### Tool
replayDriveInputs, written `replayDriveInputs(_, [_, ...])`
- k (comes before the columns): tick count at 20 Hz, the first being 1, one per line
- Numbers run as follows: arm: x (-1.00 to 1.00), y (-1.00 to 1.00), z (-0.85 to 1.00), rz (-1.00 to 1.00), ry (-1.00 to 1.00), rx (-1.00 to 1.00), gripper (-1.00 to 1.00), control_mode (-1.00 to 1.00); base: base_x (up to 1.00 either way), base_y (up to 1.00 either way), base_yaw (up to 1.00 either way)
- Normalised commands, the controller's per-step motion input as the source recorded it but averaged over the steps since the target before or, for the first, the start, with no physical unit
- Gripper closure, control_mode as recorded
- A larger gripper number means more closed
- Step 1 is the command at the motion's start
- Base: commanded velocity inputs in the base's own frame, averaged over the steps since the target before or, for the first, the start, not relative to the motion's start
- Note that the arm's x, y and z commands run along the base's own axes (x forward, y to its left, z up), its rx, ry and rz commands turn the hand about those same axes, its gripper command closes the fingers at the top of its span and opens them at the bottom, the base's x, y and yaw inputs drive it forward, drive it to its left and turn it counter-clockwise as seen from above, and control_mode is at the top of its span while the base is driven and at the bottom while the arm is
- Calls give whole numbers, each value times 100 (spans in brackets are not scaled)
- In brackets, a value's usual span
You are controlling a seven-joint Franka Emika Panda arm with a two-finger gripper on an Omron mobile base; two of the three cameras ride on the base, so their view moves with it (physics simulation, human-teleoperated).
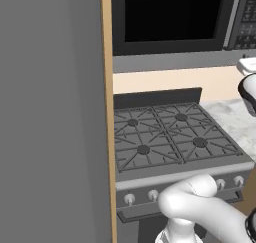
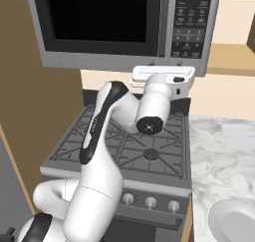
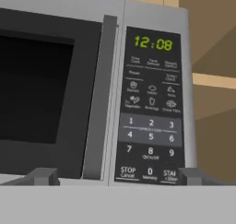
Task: Pick the sweet potato from the counter and place it in the microwave. Then turn on the microwave.
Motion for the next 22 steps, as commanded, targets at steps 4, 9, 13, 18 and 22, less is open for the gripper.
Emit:
replayDriveInputs(4, [3, -38, -8, 11, 0, 0, -100, -100, 0, 0, 0])
replayDriveInputs(9, [0, -33, -15, 11, 0, 0, -100, -100, 0, 0, 0])
replayDriveInputs(13, [0, -34, -22, 5, 0, 0, -100, -100, 0, 0, 0])
replayDriveInputs(18, [0, -45, -23, 0, 0, 0, -100, -100, 0, 0, 0])
replayDriveInputs(22, [0, -38, -24, 0, 0, 0, -100, -100, 0, 0, 0])
